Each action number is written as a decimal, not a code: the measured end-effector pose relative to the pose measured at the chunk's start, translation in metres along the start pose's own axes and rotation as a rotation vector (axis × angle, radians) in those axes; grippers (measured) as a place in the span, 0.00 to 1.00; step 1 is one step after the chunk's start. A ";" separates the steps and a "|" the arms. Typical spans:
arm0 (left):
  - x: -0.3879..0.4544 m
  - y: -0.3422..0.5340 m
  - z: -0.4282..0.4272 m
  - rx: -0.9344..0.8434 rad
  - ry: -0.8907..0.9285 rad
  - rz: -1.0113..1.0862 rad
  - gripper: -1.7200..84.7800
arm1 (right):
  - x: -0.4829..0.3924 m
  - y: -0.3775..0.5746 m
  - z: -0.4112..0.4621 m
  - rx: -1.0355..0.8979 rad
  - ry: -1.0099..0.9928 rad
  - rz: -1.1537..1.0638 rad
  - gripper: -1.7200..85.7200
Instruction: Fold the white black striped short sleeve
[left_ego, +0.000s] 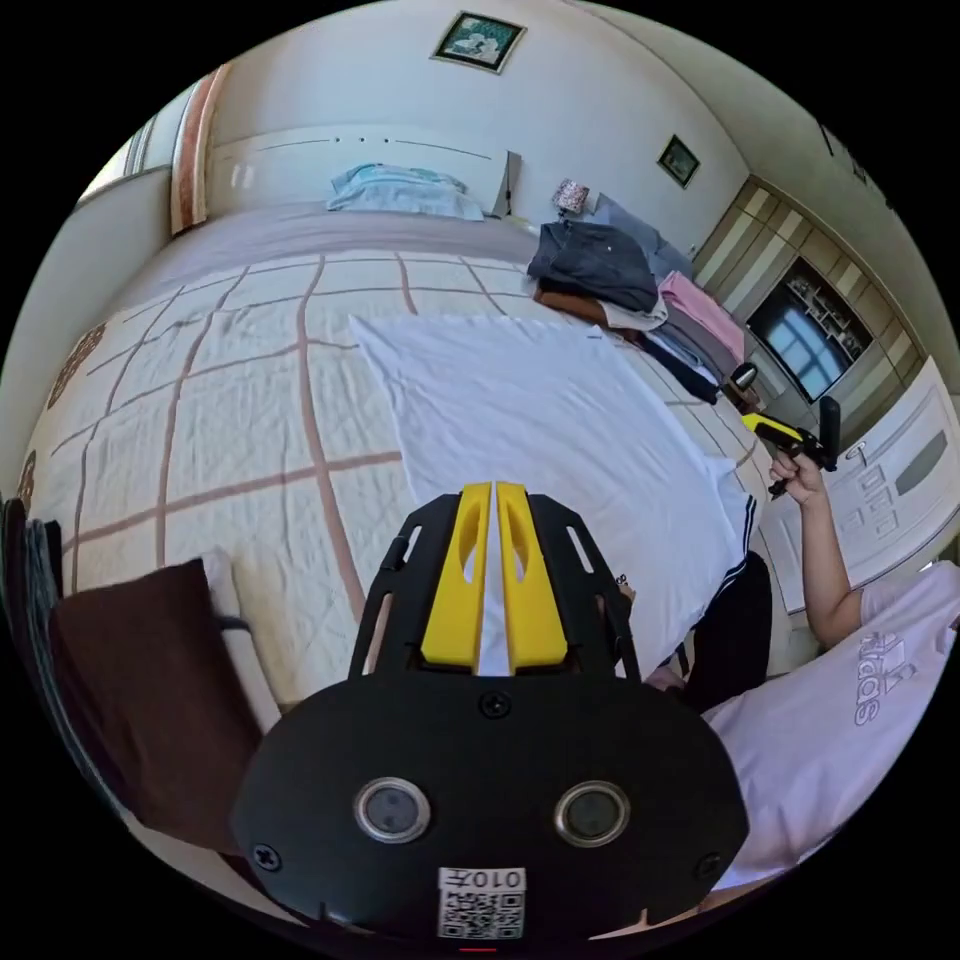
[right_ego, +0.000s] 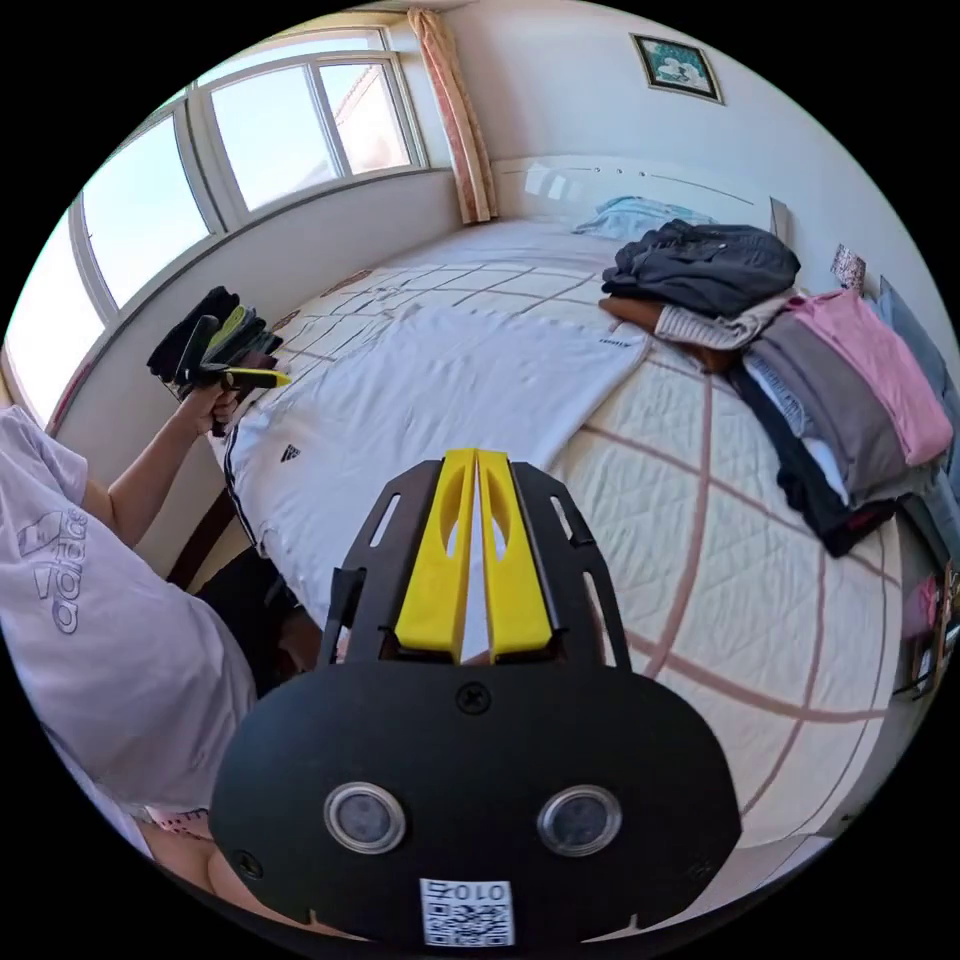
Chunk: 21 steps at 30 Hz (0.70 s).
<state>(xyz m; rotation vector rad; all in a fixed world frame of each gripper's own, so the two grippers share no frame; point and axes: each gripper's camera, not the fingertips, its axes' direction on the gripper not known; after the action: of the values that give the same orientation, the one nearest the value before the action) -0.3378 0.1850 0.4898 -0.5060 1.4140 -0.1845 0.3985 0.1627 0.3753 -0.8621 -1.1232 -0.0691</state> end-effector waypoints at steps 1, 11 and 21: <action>-0.005 0.026 0.014 -0.030 -0.023 -0.050 0.02 | -0.006 0.012 0.016 -0.039 0.006 0.030 0.04; -0.025 0.122 -0.011 0.358 0.042 -0.166 0.04 | 0.011 0.082 -0.068 0.334 0.266 0.294 0.09; 0.240 0.040 0.137 0.107 0.255 0.677 0.17 | 0.087 0.180 0.010 0.176 0.272 0.607 0.17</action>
<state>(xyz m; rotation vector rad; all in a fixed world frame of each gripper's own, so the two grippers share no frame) -0.1724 0.1518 0.2672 0.1053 1.7375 0.2291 0.5136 0.3236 0.3447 -0.9694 -0.5724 0.3985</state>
